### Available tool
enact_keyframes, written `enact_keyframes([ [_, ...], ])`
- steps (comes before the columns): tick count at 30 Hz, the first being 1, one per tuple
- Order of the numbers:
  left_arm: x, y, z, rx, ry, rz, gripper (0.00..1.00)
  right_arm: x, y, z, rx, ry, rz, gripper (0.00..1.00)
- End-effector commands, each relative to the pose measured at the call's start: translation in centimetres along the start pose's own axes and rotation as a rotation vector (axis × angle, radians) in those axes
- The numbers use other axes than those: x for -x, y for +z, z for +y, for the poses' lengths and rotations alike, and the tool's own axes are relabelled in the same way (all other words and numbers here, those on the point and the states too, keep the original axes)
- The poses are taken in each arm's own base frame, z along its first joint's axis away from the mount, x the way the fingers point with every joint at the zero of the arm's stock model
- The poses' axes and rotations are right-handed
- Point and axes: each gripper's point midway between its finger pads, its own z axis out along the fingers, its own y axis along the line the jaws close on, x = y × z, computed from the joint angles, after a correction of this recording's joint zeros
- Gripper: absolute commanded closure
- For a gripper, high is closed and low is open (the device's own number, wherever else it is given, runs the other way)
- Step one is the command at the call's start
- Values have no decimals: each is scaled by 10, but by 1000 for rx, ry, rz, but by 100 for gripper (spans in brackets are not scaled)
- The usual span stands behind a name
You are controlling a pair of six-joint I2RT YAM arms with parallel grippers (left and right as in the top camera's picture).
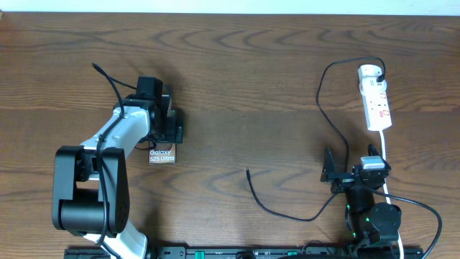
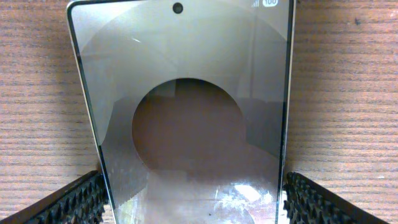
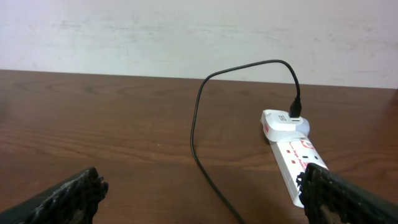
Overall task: Plug charger to phone and switch on socket
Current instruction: 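Lower the left gripper and close it on the phone's edges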
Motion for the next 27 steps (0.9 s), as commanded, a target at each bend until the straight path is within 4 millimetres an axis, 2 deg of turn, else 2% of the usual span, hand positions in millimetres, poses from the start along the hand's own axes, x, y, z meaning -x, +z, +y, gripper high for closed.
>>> enact_keyframes([
  [1,-9,5,2,13,8,24,11,0,0,-1,-5,17,1,1],
  [12,-10,6,11,65,8,25,11,0,0,-1,-5,17,1,1],
  [27,-15,11,11,63,8,24,11,0,0,-1,-5,17,1,1],
])
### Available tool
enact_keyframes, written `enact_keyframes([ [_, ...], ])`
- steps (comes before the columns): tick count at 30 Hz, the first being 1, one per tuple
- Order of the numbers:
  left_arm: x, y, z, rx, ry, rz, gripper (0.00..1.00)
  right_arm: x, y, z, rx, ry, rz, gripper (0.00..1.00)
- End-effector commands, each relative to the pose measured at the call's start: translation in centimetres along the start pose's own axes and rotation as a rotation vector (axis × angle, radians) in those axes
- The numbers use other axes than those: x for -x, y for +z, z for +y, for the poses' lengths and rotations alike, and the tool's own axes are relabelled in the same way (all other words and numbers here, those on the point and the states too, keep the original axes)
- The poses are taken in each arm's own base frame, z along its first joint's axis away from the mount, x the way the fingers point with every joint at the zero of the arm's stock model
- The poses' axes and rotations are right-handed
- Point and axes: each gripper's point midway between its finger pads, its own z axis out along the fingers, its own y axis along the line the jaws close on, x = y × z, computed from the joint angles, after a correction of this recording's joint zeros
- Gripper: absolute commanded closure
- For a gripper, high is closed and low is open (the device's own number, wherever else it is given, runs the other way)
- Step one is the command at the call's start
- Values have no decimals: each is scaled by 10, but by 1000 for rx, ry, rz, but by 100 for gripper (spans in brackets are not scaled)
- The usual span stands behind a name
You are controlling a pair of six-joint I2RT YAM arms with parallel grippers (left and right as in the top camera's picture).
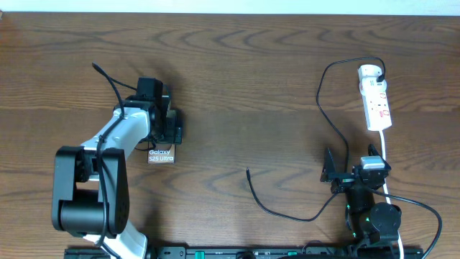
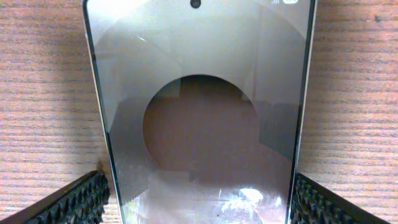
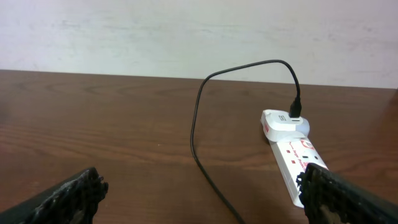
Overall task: Plug charger to phone and switch on socket
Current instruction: 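Lower the left gripper and close it on the phone's edges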
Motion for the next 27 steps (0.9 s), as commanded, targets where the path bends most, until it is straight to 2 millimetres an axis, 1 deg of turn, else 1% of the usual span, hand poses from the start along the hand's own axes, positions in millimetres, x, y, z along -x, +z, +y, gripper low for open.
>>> enact_keyframes([
  [1,-14,10,5,30,9,34,11,0,0,-1,-5,17,1,1],
  [9,-14,10,-1,28,27,33,11,0,0,-1,-5,17,1,1],
  [27,-14,10,-1,29,27,34,11,0,0,-1,-5,17,1,1],
])
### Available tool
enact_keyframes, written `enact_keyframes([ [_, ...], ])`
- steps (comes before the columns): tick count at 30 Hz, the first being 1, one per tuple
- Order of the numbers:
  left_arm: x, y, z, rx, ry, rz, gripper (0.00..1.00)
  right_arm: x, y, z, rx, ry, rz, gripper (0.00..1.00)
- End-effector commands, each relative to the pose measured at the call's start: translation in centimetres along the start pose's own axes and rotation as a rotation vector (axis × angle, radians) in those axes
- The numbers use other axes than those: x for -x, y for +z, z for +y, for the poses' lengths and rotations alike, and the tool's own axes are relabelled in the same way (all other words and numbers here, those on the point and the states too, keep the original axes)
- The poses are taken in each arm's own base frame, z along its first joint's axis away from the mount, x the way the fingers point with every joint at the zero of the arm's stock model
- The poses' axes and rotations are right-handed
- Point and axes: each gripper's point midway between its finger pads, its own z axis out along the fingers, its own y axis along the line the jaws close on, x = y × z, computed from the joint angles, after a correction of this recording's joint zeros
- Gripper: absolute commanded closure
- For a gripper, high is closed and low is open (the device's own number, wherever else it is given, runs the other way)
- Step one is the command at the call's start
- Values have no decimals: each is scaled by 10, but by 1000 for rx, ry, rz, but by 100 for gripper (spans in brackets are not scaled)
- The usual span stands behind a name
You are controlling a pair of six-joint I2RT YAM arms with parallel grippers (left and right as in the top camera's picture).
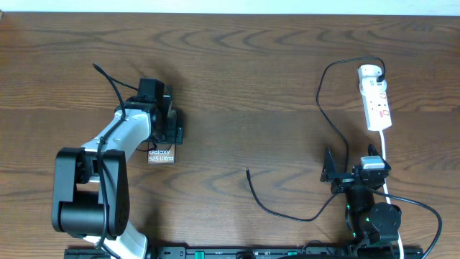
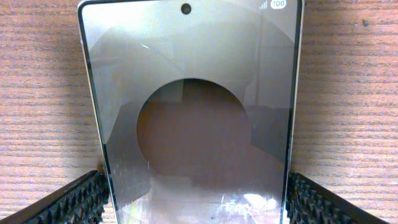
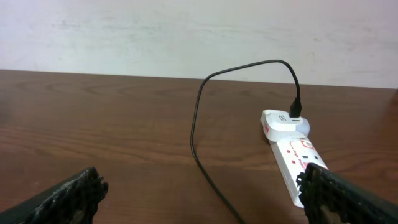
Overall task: Plug charger to phone and switch on socket
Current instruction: 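Lower the left gripper and close it on the phone's edges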
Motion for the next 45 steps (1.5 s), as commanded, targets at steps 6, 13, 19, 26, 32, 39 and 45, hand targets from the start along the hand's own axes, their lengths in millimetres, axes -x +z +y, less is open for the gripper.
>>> enact_keyframes([
  [6,-16,9,3,29,14,48,11,-1,0,-1,-5,17,1,1],
  [13,-16,9,3,29,14,48,25,-1,0,-1,-5,17,1,1],
  [19,-16,9,3,29,14,48,26,-1,0,-1,-5,17,1,1],
  [26,-16,9,3,29,14,48,36,-1,0,-1,-5,17,1,1],
  [32,-16,9,3,29,15,48,54,-1,0,-1,-5,17,1,1],
  [39,-14,10,3,29,14,43,88,-1,0,-1,-5,17,1,1],
  [45,-14,10,3,29,14,43,93,-1,0,-1,-5,17,1,1],
])
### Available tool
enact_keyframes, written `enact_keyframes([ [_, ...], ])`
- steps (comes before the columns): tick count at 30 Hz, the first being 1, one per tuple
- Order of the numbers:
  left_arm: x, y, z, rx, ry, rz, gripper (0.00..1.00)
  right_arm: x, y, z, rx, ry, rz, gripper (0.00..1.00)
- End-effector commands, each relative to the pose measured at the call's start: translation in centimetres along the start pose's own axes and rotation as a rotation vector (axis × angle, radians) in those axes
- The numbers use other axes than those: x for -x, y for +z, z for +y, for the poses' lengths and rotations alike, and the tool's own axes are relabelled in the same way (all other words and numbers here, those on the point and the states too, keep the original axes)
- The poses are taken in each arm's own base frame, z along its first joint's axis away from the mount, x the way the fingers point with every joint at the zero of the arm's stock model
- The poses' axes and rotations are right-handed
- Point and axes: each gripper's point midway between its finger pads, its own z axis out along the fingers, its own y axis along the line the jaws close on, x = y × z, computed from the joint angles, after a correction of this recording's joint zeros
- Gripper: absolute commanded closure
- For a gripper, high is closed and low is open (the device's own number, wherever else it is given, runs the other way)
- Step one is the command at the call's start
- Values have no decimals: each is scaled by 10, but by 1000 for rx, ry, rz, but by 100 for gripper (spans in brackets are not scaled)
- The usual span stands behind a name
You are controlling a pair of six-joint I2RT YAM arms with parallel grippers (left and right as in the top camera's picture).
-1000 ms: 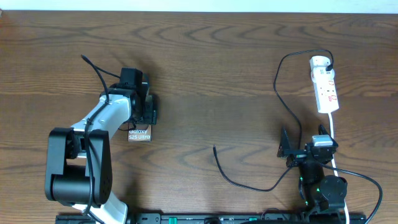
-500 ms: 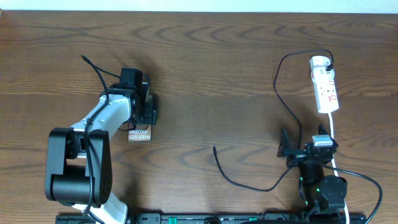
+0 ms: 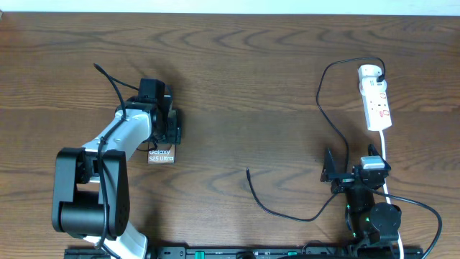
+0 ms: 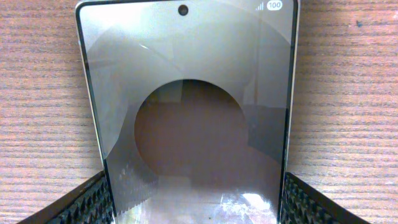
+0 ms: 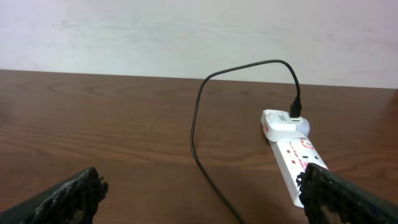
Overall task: Plug charger to phone and switch on socket
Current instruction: 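Lower the left gripper and close it on the phone's edges, then lift the phone with the left gripper and tilt it upright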
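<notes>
The phone (image 4: 186, 112) lies face up on the table, its screen filling the left wrist view with the camera hole at the far end. In the overhead view only its "Galaxy S25 Ultra" end (image 3: 162, 155) shows beyond my left gripper (image 3: 169, 134). That gripper (image 4: 193, 202) is shut on the phone, pads against both long edges. The black charger cable (image 3: 325, 119) runs from the white adapter (image 3: 369, 72) in the white power strip (image 3: 378, 104) to its free plug end (image 3: 249, 171) on bare wood. My right gripper (image 5: 202, 196) stands open near the strip, holding nothing.
The strip's white lead (image 3: 385, 162) passes the right arm's base (image 3: 374, 216). A loop of cable (image 5: 199, 124) lies ahead of the right gripper. The wall (image 5: 186, 31) stands behind the table's far edge.
The left pads now sit slightly closer in, against the phone's two long edges. The phone has barely shifted in the left wrist view. Right arm, cable and strip have not moved.
My left gripper stood over the phone with a pad at each side throughout. The phone sat slightly askew in its view, then further right, then squarer. Now the pads press its edges. The right gripper stayed open and still.
</notes>
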Motion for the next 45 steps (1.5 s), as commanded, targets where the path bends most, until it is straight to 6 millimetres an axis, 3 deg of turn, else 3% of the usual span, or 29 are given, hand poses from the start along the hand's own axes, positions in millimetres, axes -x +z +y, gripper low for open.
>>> enact_keyframes([
  [1,-15,9,4,30,10,45,92,-1,0,-1,-5,17,1,1],
  [17,-14,9,4,29,10,42,93,-1,0,-1,-5,17,1,1],
  [23,1,-4,4,27,5,-4,93,-1,0,-1,-5,17,1,1],
  [28,20,-36,3,22,-16,-94,93,-1,0,-1,-5,17,1,1],
  [35,45,-104,-11,-75,-44,-297,93,-1,0,-1,-5,17,1,1],
  [40,51,-146,-18,-148,-154,-409,93,-1,0,-1,-5,17,1,1],
  [45,50,-181,-42,-339,-271,-454,92,-1,0,-1,-5,17,1,1],
])
